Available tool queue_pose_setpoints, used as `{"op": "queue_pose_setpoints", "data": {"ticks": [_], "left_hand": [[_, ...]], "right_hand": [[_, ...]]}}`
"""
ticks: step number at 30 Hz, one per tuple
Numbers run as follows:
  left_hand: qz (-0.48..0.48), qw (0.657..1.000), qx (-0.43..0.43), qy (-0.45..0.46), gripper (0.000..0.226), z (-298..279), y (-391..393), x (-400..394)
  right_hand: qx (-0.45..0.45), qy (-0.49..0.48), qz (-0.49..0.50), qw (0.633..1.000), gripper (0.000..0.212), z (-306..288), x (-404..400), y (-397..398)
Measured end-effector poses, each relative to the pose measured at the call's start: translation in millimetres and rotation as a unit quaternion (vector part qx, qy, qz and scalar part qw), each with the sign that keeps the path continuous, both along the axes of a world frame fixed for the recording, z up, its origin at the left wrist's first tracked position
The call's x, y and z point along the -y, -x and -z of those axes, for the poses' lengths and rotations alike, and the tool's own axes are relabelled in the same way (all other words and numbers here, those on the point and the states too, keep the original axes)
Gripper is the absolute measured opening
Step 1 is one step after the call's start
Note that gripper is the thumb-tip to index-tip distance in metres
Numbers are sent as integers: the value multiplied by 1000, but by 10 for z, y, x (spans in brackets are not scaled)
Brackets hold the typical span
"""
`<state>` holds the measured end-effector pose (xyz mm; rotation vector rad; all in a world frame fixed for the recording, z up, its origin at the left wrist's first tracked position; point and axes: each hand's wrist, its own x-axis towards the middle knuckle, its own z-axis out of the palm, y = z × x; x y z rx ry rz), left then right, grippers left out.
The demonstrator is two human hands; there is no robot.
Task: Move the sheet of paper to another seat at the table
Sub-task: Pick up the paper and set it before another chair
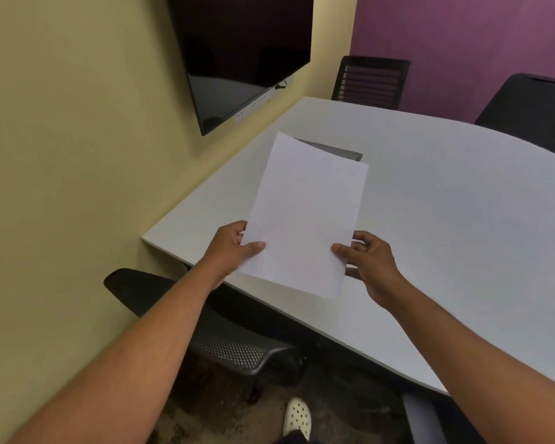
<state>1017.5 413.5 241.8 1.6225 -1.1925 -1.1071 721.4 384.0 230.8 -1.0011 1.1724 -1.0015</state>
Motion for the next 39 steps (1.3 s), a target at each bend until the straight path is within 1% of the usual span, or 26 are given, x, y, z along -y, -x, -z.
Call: {"op": "queue_pose_setpoints", "data": {"ticks": [2,4,5,10,14,19,20,22,23,25,26,27,28,30,32,34,36,39], "left_hand": [[13,1000,-4,0,36,23,-128,194],[20,1000,-7,-21,36,165,-349,528],[26,999,-13,-24,37,163,-342,526],[70,992,-4,-100,41,360,-768,1104],[107,984,10,-140,46,451,-990,1375],[163,969,35,-185,33,776,-1314,1801],[164,969,41,-178,32,776,-1336,1833],[187,963,59,-188,31,984,-1479,2012],[183,965,63,-178,32,988,-1491,2058],[205,957,76,-188,38,1225,-1625,2224],[201,960,76,-176,40,1231,-1620,2254],[218,955,78,-185,40,1363,-1682,2330],[226,953,84,-183,39,1472,-1730,2390],[234,952,83,-180,37,1624,-1766,2446],[236,953,81,-173,35,1752,-1786,2441],[252,947,84,-180,35,1949,-1801,2453],[254,946,81,-185,36,2081,-1807,2439],[251,945,102,-181,39,2254,-1824,2462]], "right_hand": [[2,-1,13,1000,33,41,136,-127],[-1,-19,23,1000,31,211,424,-329],[-3,-15,26,1000,31,202,425,-338],[-21,-50,59,997,31,562,913,-700],[-33,-56,74,995,31,697,1101,-826],[-69,-72,109,989,35,1017,1352,-1017],[-68,-69,108,989,38,1007,1374,-1031],[-90,-79,133,984,46,1195,1409,-1197],[-97,-72,129,984,52,1172,1451,-1217],[-124,-83,155,977,65,1377,1440,-1409],[-123,-78,150,978,72,1359,1468,-1410],[-128,-84,160,975,79,1460,1448,-1493],[-141,-96,174,970,85,1573,1437,-1556],[-177,-93,167,965,95,1646,1432,-1586],[-217,-93,152,960,99,1718,1415,-1632],[-246,-107,142,953,95,1837,1362,-1706],[-275,-104,130,947,81,1907,1332,-1756],[-325,-97,127,932,60,2070,1304,-1817]]}}
